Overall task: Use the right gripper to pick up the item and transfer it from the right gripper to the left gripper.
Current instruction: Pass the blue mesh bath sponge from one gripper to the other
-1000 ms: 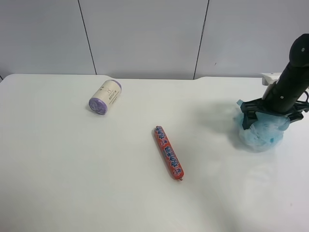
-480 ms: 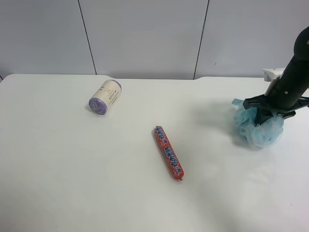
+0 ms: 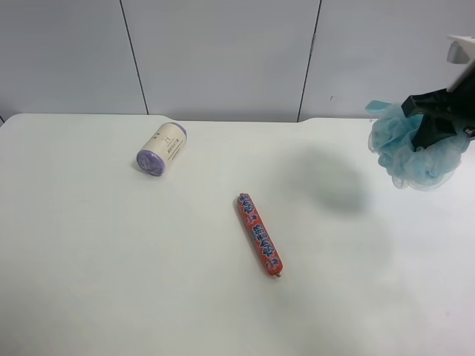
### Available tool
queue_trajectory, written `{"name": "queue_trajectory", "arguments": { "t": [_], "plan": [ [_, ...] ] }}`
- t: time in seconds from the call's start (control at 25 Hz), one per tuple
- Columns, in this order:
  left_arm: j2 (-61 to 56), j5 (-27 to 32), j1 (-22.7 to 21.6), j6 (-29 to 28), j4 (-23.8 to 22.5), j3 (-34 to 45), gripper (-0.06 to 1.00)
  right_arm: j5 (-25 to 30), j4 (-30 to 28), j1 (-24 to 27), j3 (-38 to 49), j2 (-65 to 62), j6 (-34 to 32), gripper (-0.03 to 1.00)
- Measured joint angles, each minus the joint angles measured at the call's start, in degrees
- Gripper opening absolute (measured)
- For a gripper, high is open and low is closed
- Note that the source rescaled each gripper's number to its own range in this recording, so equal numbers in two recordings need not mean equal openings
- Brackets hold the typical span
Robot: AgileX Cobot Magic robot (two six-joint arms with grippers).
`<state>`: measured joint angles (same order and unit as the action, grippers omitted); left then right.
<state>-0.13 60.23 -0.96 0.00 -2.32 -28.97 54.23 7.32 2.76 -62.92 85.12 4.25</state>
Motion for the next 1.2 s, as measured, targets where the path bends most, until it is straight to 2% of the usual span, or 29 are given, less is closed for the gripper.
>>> {"name": "queue_trajectory", "arguments": {
  "t": [0.12, 0.44, 0.72, 0.92, 1.12, 1.2],
  "plan": [
    [0.0, 0.0, 0.0, 0.0, 0.0, 0.0, 1.0, 1.5, 0.0, -3.7, 0.0, -3.3, 1.0, 0.09],
    [0.0, 0.0, 0.0, 0.0, 0.0, 0.0, 1.0, 1.3, -0.2, -24.4, 0.0, -5.1, 3.3, 0.07],
    [0.0, 0.0, 0.0, 0.0, 0.0, 0.0, 1.0, -1.4, -0.2, -39.0, 0.0, -5.1, 6.7, 0.05],
    [0.0, 0.0, 0.0, 0.0, 0.0, 0.0, 1.0, -5.6, 1.0, -45.1, 0.0, -5.1, 11.2, 0.03],
    [0.0, 0.0, 0.0, 1.7, 1.3, 0.0, 1.0, -8.0, 9.4, -45.5, 0.0, -5.1, 20.7, 0.03],
    [0.0, 0.0, 0.0, 3.3, 2.3, 0.0, 1.0, -8.5, 14.7, -45.5, 0.0, -5.1, 26.4, 0.03]
  ]
}}
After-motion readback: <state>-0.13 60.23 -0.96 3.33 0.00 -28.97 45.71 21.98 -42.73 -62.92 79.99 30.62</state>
